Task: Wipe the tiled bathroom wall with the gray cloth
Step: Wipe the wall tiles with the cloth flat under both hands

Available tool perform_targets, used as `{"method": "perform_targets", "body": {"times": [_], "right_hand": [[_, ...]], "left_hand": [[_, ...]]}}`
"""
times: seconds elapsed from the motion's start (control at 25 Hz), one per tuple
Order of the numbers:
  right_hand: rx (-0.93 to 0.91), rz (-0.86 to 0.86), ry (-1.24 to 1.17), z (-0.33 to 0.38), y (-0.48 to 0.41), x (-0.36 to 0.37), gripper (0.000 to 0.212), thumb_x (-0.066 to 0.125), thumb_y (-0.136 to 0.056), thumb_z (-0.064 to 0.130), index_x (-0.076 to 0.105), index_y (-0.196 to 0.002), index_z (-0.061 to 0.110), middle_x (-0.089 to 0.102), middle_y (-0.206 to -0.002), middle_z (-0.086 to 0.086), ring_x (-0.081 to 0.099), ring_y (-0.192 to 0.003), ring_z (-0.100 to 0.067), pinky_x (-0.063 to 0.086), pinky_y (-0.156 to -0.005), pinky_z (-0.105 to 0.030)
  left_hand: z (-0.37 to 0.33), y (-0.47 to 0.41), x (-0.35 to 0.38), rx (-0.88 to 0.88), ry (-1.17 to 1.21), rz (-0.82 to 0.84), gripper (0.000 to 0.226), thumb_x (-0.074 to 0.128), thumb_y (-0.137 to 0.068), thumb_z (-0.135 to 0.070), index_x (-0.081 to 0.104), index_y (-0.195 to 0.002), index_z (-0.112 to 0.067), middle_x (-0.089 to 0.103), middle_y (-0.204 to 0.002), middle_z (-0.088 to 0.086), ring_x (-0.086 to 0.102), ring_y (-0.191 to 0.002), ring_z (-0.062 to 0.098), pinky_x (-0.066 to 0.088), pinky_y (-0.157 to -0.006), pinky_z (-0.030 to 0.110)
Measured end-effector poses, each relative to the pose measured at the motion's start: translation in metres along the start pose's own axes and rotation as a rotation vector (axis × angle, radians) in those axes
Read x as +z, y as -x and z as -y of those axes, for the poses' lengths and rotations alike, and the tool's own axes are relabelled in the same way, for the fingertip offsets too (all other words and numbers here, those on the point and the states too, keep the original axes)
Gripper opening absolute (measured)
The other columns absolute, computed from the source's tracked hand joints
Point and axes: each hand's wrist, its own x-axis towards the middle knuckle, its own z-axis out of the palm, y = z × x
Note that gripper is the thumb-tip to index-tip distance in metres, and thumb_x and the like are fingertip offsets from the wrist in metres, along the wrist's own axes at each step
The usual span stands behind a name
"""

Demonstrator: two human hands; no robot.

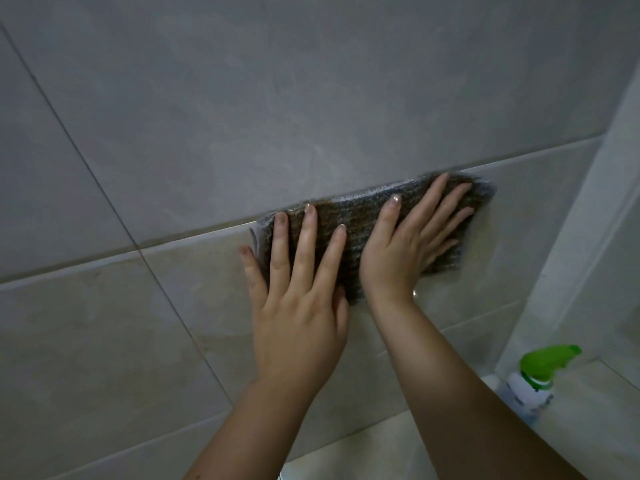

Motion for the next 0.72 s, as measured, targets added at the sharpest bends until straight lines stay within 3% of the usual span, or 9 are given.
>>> {"method": "perform_targets", "body": {"times": [0.2,0.32,0.48,0.72], "right_hand": [[-0.149,-0.041,0.11,-0.044,0.022,0.004,0.062,0.029,-0.097,0.036,0.026,-0.15,0.004,0.021,-0.157,-0.023,0.014,-0.146,-0.041,0.016,-0.114,-0.062],[-0.174,0.002,0.14,-0.07,0.023,-0.004,0.063,0.029,-0.097,0.038,0.025,-0.15,0.003,0.019,-0.157,-0.024,0.012,-0.146,-0.042,0.016,-0.113,-0.063],[-0.119,-0.07,0.072,-0.057,-0.03,-0.008,0.065,0.03,-0.096,0.042,0.023,-0.151,0.008,0.018,-0.158,-0.021,0.011,-0.147,-0.04,0.01,-0.117,-0.057],[-0.255,-0.099,0.123,-0.1,-0.04,-0.013,0.063,0.023,-0.099,0.043,0.027,-0.149,0.005,0.023,-0.156,-0.024,0.015,-0.146,-0.041,0.015,-0.115,-0.06]], "left_hand": [[0.0,0.034,0.031,0.088,-0.013,0.07,0.077,0.06,-0.081,-0.025,0.032,-0.153,-0.023,0.007,-0.165,0.007,-0.001,-0.152,0.033,0.002,-0.12,0.059],[-0.008,0.035,0.036,0.113,0.013,0.067,0.075,0.06,-0.081,-0.022,0.035,-0.152,-0.023,0.012,-0.165,0.007,-0.002,-0.152,0.033,0.0,-0.12,0.059],[-0.037,0.001,0.032,0.045,0.088,0.017,0.068,0.052,-0.085,-0.025,0.038,-0.151,-0.021,0.01,-0.163,0.009,0.0,-0.151,0.036,0.002,-0.119,0.062],[-0.058,0.017,0.066,0.106,0.047,0.072,0.074,0.056,-0.085,-0.028,0.028,-0.154,-0.022,0.003,-0.165,0.01,-0.006,-0.152,0.032,0.001,-0.12,0.058]]}}
